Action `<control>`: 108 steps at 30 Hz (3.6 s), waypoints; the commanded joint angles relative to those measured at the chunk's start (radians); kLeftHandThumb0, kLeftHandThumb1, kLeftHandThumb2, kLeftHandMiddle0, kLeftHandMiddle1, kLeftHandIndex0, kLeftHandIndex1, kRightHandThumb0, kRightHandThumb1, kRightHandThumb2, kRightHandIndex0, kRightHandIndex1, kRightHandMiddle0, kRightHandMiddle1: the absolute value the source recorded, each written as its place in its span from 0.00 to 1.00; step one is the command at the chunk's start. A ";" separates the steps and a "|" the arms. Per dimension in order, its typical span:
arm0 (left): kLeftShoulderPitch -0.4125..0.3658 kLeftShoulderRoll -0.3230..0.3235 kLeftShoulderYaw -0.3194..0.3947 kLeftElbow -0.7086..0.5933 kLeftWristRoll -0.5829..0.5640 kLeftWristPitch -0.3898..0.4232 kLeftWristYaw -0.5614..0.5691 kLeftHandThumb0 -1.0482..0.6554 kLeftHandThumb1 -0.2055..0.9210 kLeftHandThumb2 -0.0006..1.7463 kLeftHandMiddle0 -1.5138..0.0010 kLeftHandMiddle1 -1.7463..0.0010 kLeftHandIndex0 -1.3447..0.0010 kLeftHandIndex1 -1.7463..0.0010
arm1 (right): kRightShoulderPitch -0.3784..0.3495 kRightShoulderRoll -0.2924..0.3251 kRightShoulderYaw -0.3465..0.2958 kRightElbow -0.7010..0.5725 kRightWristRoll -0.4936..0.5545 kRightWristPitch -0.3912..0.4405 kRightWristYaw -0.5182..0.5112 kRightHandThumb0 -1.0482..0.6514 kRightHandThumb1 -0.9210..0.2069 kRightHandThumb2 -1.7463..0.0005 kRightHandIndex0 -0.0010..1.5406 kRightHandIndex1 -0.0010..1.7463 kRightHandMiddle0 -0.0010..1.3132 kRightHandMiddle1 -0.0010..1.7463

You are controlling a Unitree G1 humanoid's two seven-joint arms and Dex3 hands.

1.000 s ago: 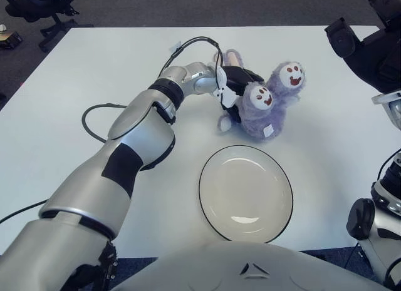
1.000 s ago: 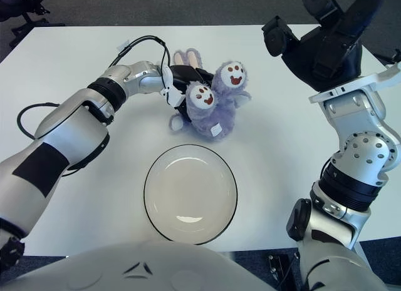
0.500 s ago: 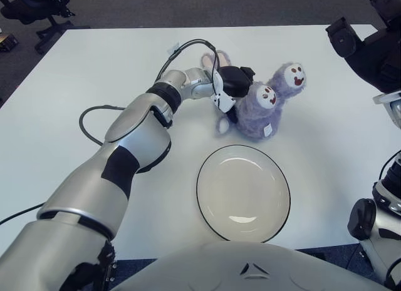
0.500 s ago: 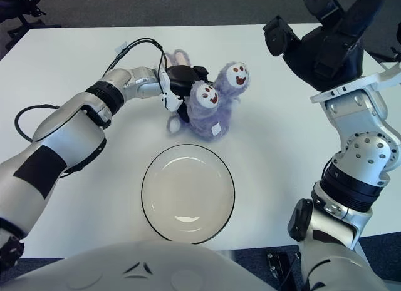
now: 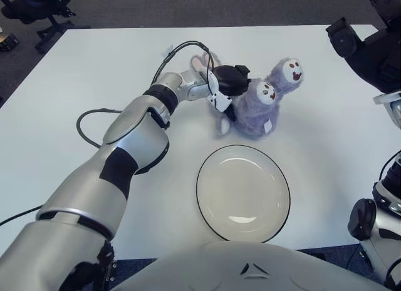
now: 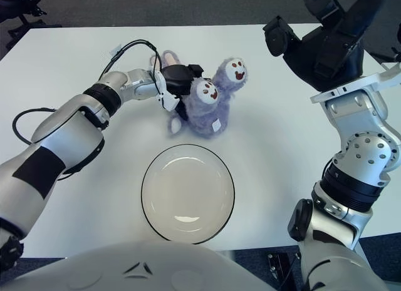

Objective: Put the doll into the plate.

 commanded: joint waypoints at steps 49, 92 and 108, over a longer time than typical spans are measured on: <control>0.167 0.250 0.263 -0.089 -0.130 0.073 0.085 0.62 0.45 0.77 0.60 0.02 0.68 0.00 | 0.011 -0.024 -0.016 0.007 0.022 -0.015 0.010 0.41 0.00 0.54 0.55 1.00 0.48 1.00; 0.215 0.350 0.468 -0.249 -0.305 -0.214 0.002 0.62 0.42 0.79 0.58 0.02 0.67 0.00 | 0.136 -0.209 0.404 0.153 -0.861 -0.430 0.334 0.41 0.04 0.69 0.52 0.92 0.20 0.99; 0.252 0.385 0.524 -0.399 -0.272 -0.185 0.035 0.62 0.42 0.78 0.57 0.02 0.67 0.00 | 0.133 -0.153 0.427 0.182 -1.004 -0.518 0.333 0.41 0.01 0.77 0.51 0.94 0.25 0.93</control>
